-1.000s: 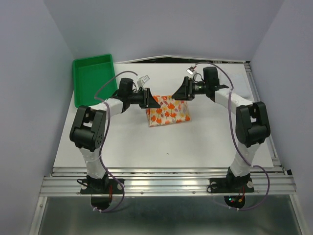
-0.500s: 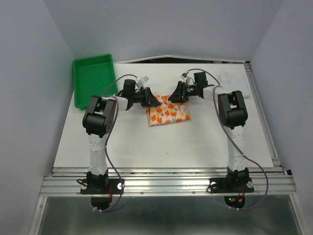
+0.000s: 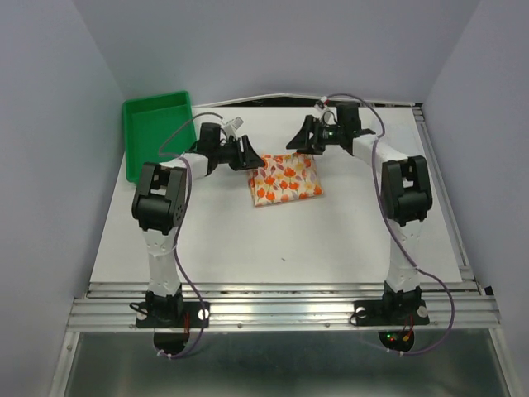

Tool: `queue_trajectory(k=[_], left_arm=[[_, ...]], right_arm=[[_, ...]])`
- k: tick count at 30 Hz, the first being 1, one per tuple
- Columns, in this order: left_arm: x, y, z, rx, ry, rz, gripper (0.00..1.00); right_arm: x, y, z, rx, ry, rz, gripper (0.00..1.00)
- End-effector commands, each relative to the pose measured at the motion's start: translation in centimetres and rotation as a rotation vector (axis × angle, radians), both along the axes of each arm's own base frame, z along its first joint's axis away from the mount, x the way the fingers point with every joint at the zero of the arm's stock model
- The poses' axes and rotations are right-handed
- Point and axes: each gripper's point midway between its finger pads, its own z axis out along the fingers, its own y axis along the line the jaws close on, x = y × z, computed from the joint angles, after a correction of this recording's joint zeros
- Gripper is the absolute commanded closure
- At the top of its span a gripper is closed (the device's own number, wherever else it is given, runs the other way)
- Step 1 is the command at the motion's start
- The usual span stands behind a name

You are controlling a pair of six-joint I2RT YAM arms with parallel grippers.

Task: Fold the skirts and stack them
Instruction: Fold the skirt, then neatly place the folded skirt to the corner

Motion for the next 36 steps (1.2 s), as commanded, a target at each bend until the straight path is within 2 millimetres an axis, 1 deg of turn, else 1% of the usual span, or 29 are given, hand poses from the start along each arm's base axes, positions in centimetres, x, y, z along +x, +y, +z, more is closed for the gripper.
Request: queue_trajectory(k=[1, 2, 3, 4, 5, 6, 7, 8, 9, 11, 12, 13, 15, 16, 17, 18, 19, 20, 21, 22, 23, 24, 25, 26, 27, 29, 30, 32, 36], left_arm=[[0.9, 0.2, 13.4, 0.173, -0.487, -0.064, 0.39], [0.6, 0.2, 13.4, 0.271, -0.52, -0.047, 0.36], [0.4, 0.7, 15.6, 0.357, -0.669, -0.063, 0.33], [-0.1, 1.0, 16.0, 0.417, -0.709, -0.067, 0.22], [-0.4, 1.2, 15.3, 0.506, -0.738, -0.052, 0.2], [-1.0, 1.7, 17.1, 0.574, -0.849, -0.065, 0.08], [-1.4, 1.9, 17.6, 0.618, -0.894, -0.069, 0.07], [-2.0, 1.9, 17.0, 0.682, -0.924, -0.077, 0.01], [-2.5, 2.2, 18.2, 0.741, -1.009, -0.093, 0.01], [-3.1, 2.6, 18.5, 0.822, -1.063, -0.092, 0.01], [-4.1, 2.0, 18.8, 0.831, -1.104, -0.108, 0.01], [-4.4, 1.9, 18.9, 0.863, -1.147, -0.139, 0.01], [-5.7, 1.4, 18.1, 0.878, -1.171, -0.2, 0.01], [-6.5, 0.6, 17.6, 0.877, -1.198, -0.26, 0.01], [-7.4, 0.0, 16.7, 0.867, -1.193, -0.316, 0.01], [-7.9, 0.0, 15.1, 0.891, -1.176, -0.334, 0.01], [-8.8, -1.4, 14.3, 0.901, -1.19, -0.355, 0.02], [-8.5, -1.3, 14.0, 0.953, -1.206, -0.322, 0.03], [-9.1, -1.4, 11.8, 0.977, -1.19, -0.348, 0.06], [-9.2, -2.1, 11.8, 0.996, -1.214, -0.313, 0.1], [-9.6, -2.4, 10.9, 1.0, -1.213, -0.325, 0.12], [-10.1, -2.6, 9.1, 1.012, -1.2, -0.351, 0.16], [-10.3, -2.9, 8.6, 1.015, -1.205, -0.352, 0.2], [-10.3, -3.4, 8.5, 1.014, -1.223, -0.339, 0.27], [-11.0, -4.1, 7.2, 1.018, -1.226, -0.372, 0.3], [-11.2, -5.1, 6.5, 1.015, -1.24, -0.387, 0.32], [-11.6, -5.9, 5.3, 1.02, -1.238, -0.423, 0.32], [-11.5, -6.6, 4.3, 1.044, -1.237, -0.449, 0.35], [-11.2, -8.7, 2.2, 1.06, -1.22, -0.508, 0.37]], right_arm=[[-0.2, -1.8, 14.0, -0.025, -0.331, -0.072, 0.07], [-0.4, -2.2, 14.9, -0.05, -0.359, -0.088, 0.04], [-0.8, -3.1, 16.1, -0.105, -0.393, -0.118, 0.01], [-1.1, -3.7, 16.5, -0.135, -0.408, -0.137, 0.0], [-1.3, -4.2, 17.0, -0.164, -0.427, -0.149, 0.0], [-2.0, -5.2, 17.4, -0.223, -0.449, -0.174, 0.0], [-2.3, -5.7, 17.4, -0.248, -0.445, -0.192, 0.0], [-2.6, -6.2, 17.4, -0.271, -0.437, -0.215, 0.0], [-3.4, -7.3, 16.7, -0.306, -0.391, -0.271, 0.0], [-3.5, -9.4, 15.5, -0.365, -0.348, -0.37, 0.0], [-3.9, -10.1, 14.8, -0.406, -0.348, -0.379, 0.0], [-5.2, -10.6, 13.4, -0.435, -0.311, -0.374, 0.0], [-6.5, -11.5, 11.6, -0.464, -0.242, -0.386, 0.0], [-7.2, -11.9, 11.5, -0.465, -0.227, -0.391, 0.0], [-8.3, -12.0, 9.6, -0.472, -0.178, -0.378, 0.0], [-9.0, -12.0, 9.0, -0.461, -0.136, -0.396, 0.0], [-9.4, -12.4, 8.2, -0.474, -0.11, -0.423, 0.0], [-10.3, -13.0, 6.5, -0.482, -0.056, -0.437, 0.0], [-10.7, -12.9, 5.8, -0.464, -0.017, -0.459, 0.0], [-11.0, -13.1, 5.1, -0.449, 0.018, -0.471, 0.0], [-11.5, -12.9, 4.2, -0.436, 0.05, -0.471, 0.0], [-11.8, -12.9, 3.8, -0.402, 0.092, -0.493, 0.0], [-12.4, -13.0, 2.5, -0.376, 0.123, -0.498, 0.0], [-12.7, -12.9, 2.2, -0.36, 0.129, -0.5, 0.0], [-13.0, -13.1, 1.6, -0.343, 0.142, -0.517, 0.0], [-13.3, -12.9, 1.0, -0.335, 0.16, -0.512, 0.0], [-13.3, -13.1, 0.6, -0.326, 0.176, -0.52, 0.0], [-13.7, -12.7, -0.1, -0.31, 0.2, -0.501, 0.0], [-13.5, -12.5, -0.2, -0.286, 0.222, -0.492, 0.0]])
